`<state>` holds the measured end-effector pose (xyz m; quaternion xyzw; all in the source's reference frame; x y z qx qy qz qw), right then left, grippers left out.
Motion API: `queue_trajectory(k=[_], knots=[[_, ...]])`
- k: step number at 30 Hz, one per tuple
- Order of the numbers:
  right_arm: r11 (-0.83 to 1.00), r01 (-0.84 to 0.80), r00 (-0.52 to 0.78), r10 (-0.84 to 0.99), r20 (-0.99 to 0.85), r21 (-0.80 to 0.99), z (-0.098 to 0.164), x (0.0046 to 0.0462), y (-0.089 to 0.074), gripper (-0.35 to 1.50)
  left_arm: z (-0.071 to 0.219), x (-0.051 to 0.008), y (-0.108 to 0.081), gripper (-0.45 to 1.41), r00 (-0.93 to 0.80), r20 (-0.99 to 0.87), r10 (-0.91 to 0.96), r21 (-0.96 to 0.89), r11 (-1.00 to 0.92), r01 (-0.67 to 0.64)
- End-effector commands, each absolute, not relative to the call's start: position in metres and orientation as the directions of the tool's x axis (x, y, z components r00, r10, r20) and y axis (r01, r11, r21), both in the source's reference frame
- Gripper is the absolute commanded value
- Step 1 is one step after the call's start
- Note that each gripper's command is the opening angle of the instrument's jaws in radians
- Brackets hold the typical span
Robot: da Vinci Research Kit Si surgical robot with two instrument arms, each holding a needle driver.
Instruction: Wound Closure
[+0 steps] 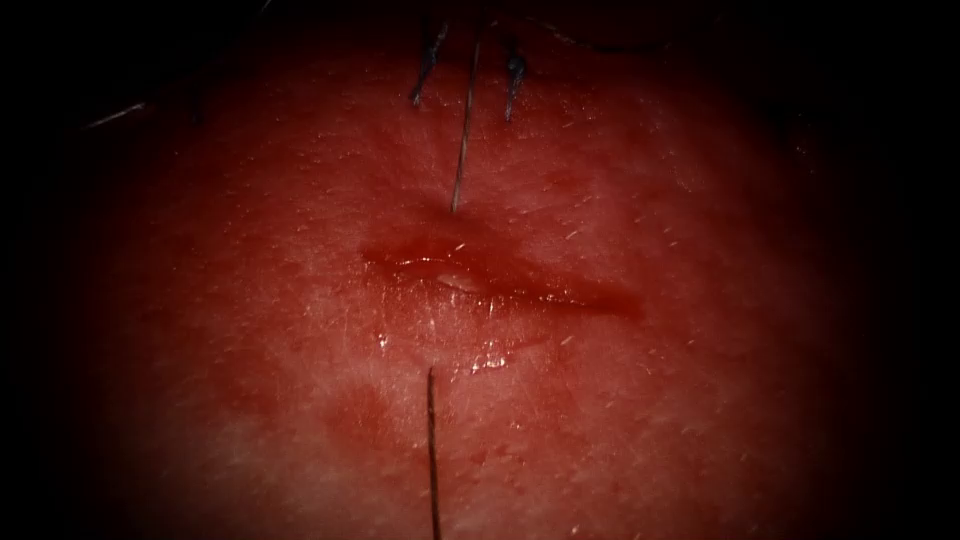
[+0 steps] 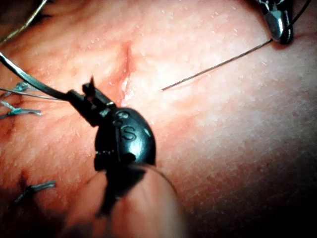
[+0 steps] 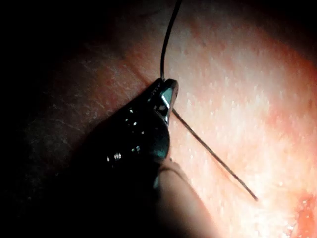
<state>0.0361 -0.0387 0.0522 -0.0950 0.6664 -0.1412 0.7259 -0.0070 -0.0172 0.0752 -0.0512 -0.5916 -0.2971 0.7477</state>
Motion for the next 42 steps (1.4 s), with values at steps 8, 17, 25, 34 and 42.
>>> queue_trajectory(k=[8,17,25,34,42], knots=[[0.959,0.009,0.178,-0.282,-0.943,-0.284,0.054,0.0361,-0.034,1.23,0.076,-0.0075,-0.018,-0.38,0.124,0.914,-0.385,0.277,0.818,0.504],[0.948,-0.039,0.286,-0.292,-0.913,-0.316,0.064,0.037,-0.029,1.35,0.075,-0.0075,-0.018,-0.38,0.121,0.914,-0.386,0.279,0.819,0.501],[0.94,-0.045,0.31,-0.309,-0.899,-0.339,0.067,0.0387,-0.028,1.31,0.075,-0.0075,-0.018,-0.38,0.121,0.915,-0.386,0.28,0.819,0.501],[0.929,0.016,0.288,-0.358,-0.888,-0.369,0.067,0.0402,-0.028,-0.35,0.075,-0.0074,-0.018,-0.37,0.121,0.915,-0.386,0.28,0.82,0.5],[0.927,0.041,0.245,-0.37,-0.896,-0.372,0.064,0.0393,-0.031,-0.35,0.075,-0.0074,-0.018,-0.37,0.121,0.915,-0.386,0.28,0.82,0.5]])
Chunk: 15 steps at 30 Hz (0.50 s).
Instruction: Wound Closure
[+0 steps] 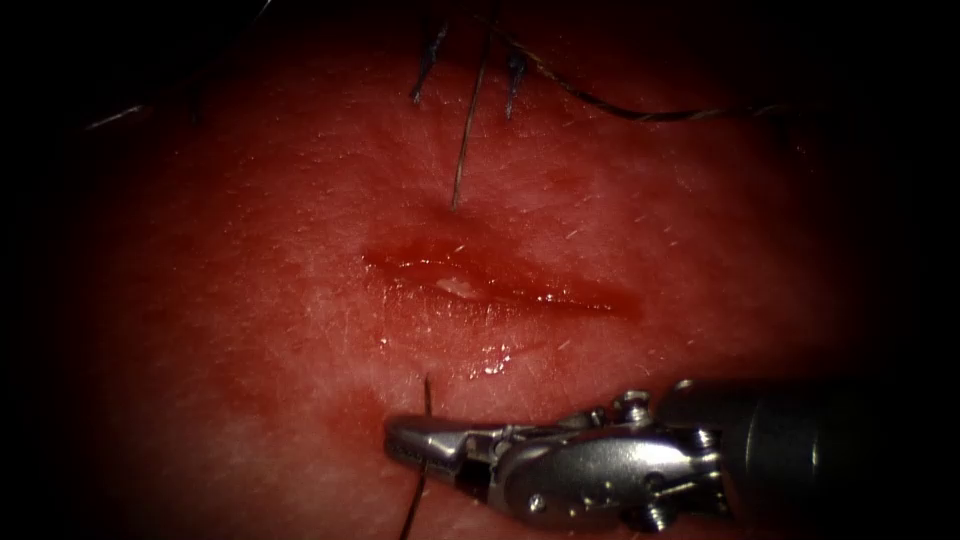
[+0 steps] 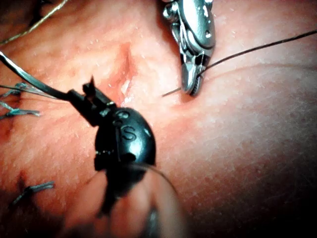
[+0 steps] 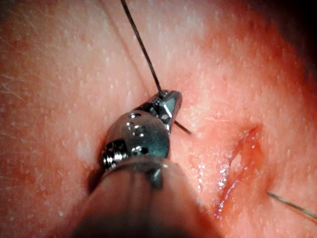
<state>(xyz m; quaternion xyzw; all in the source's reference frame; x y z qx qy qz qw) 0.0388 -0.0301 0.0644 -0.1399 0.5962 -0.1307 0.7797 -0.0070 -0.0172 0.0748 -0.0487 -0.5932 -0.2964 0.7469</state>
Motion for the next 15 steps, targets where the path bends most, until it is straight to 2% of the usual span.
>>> queue_trajectory(k=[1,15], knots=[[0.924,0.051,0.226,-0.38,-0.897,-0.379,0.062,0.0391,-0.033,-0.35,0.075,-0.0075,-0.018,-0.37,0.121,0.915,-0.386,0.28,0.82,0.5],[0.94,0.083,0.119,-0.339,-0.933,-0.331,0.052,0.04,-0.04,-0.32,0.075,-0.0077,-0.018,-0.35,0.122,0.915,-0.385,0.279,0.821,0.498]])
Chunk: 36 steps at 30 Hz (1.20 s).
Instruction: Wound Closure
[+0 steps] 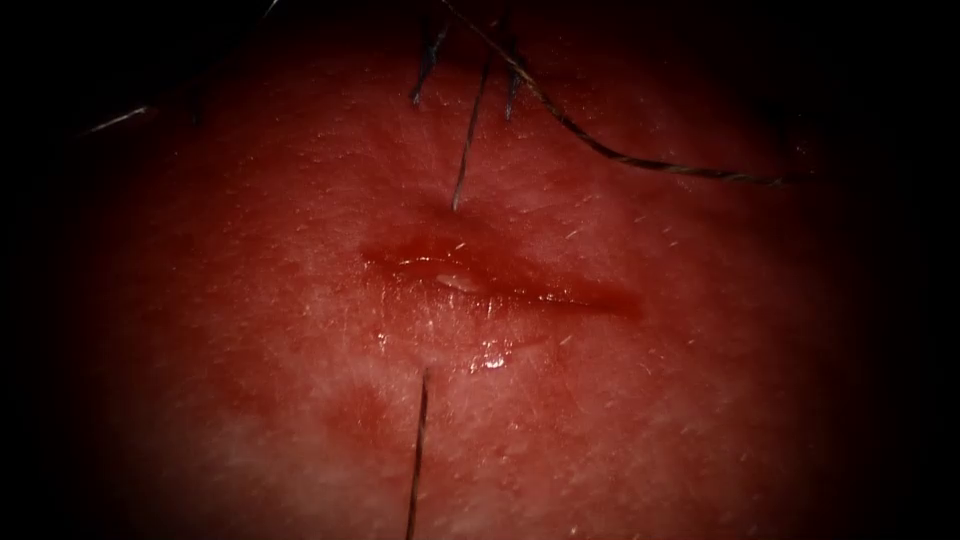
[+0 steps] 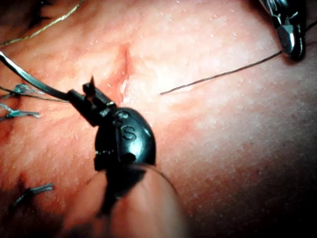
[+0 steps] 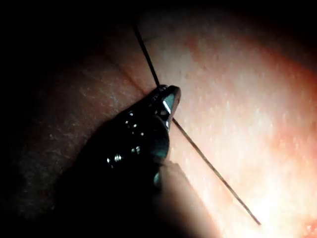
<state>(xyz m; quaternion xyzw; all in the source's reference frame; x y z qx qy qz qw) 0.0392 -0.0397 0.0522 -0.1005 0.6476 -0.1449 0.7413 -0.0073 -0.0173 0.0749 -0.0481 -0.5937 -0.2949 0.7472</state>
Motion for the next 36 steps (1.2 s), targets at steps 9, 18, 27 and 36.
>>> queue_trajectory(k=[9,18,27,36], knots=[[0.955,0.049,0.177,-0.296,-0.939,-0.292,0.056,0.0385,-0.033,1.1,0.075,-0.0077,-0.018,-0.35,0.122,0.915,-0.385,0.28,0.821,0.498],[0.955,0.008,0.243,-0.291,-0.925,-0.298,0.064,0.0378,-0.028,1.11,0.075,-0.0077,-0.018,-0.35,0.121,0.915,-0.385,0.28,0.821,0.498],[0.941,-0.002,0.273,-0.326,-0.905,-0.339,0.067,0.0402,-0.027,1.2,0.075,-0.0077,-0.018,-0.35,0.121,0.915,-0.385,0.28,0.821,0.497],[0.92,0.028,0.261,-0.384,-0.885,-0.391,0.067,0.0402,-0.028,-0.35,0.075,-0.0077,-0.018,-0.35,0.121,0.915,-0.385,0.28,0.822,0.497]])
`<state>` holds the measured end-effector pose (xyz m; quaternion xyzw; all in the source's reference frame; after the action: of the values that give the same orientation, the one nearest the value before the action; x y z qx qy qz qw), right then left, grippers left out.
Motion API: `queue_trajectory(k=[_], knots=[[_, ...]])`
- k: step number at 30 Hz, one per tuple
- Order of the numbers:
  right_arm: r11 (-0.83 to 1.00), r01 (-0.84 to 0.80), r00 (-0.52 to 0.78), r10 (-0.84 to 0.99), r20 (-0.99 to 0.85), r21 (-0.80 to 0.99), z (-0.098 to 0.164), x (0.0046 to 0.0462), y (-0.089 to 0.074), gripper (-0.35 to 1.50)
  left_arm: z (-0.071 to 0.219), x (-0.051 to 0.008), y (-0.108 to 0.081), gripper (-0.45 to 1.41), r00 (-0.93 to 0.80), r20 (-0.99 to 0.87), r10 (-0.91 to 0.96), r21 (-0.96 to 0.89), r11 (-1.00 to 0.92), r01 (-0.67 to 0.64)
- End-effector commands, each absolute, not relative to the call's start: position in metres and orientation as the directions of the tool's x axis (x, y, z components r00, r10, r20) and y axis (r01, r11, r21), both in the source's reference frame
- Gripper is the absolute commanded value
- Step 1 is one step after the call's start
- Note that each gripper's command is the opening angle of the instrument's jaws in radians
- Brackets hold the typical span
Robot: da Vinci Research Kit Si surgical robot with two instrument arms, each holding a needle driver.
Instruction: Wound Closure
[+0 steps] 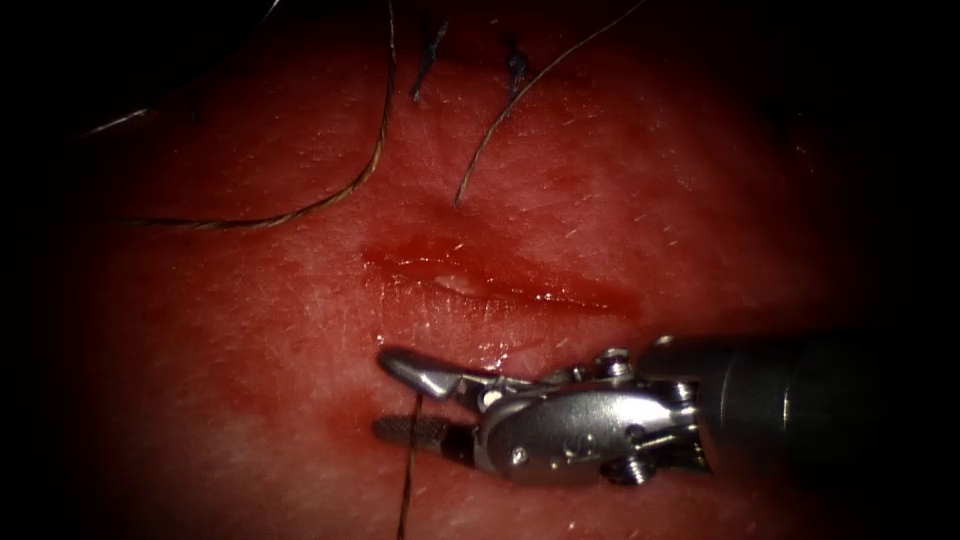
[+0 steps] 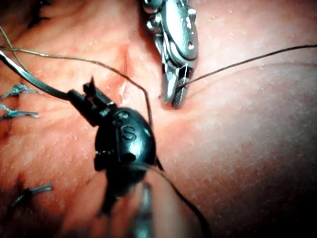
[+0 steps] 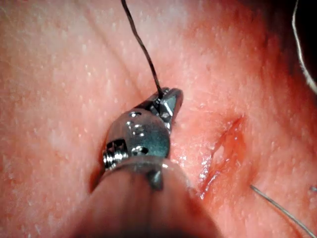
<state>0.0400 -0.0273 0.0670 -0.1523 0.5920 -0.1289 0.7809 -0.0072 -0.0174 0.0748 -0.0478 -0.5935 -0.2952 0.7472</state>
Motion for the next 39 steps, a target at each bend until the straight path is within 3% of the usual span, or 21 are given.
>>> queue_trajectory(k=[1,12,23,25,26,27,29,31,39], knots=[[0.918,0.037,0.253,-0.39,-0.885,-0.394,0.066,0.0397,-0.029,-0.35,0.075,-0.0077,-0.018,-0.35,0.121,0.915,-0.385,0.28,0.822,0.497],[0.91,0.059,0.166,-0.414,-0.895,-0.41,0.058,0.0387,-0.036,-0.35,0.075,-0.0077,-0.018,-0.35,0.121,0.915,-0.385,0.28,0.822,0.496],[0.9,0.096,0.113,-0.434,-0.894,-0.425,0.053,0.0402,-0.042,-0.35,0.075,-0.0077,-0.018,-0.35,0.121,0.915,-0.385,0.28,0.822,0.496],[0.908,0.09,0.12,-0.418,-0.9,-0.409,0.053,0.0406,-0.041,0.07,0.075,-0.0077,-0.018,-0.35,0.121,0.915,-0.385,0.28,0.821,0.497],[0.908,0.09,0.12,-0.418,-0.9,-0.409,0.053,0.0406,-0.041,0.07,0.075,-0.0077,-0.018,-0.35,0.121,0.915,-0.385,0.28,0.821,0.497],[0.917,0.081,0.138,-0.399,-0.907,-0.391,0.053,0.0406,-0.04,0.69,0.075,-0.0077,-0.018,-0.35,0.121,0.915,-0.385,0.28,0.821,0.497],[0.921,0.072,0.155,-0.39,-0.908,-0.383,0.054,0.0404,-0.038,0.99,0.075,-0.0077,-0.018,-0.35,0.121,0.915,-0.385,0.28,0.821,0.497],[0.926,0.055,0.173,-0.378,-0.909,-0.374,0.055,0.0398,-0.037,1.11,0.075,-0.0077,-0.018,-0.35,0.121,0.915,-0.385,0.28,0.822,0.496],[0.933,0.025,0.23,-0.354,-0.907,-0.358,0.059,0.0382,-0.032,1.16,0.075,-0.0077,-0.018,-0.35,0.121,0.915,-0.385,0.28,0.822,0.496]])
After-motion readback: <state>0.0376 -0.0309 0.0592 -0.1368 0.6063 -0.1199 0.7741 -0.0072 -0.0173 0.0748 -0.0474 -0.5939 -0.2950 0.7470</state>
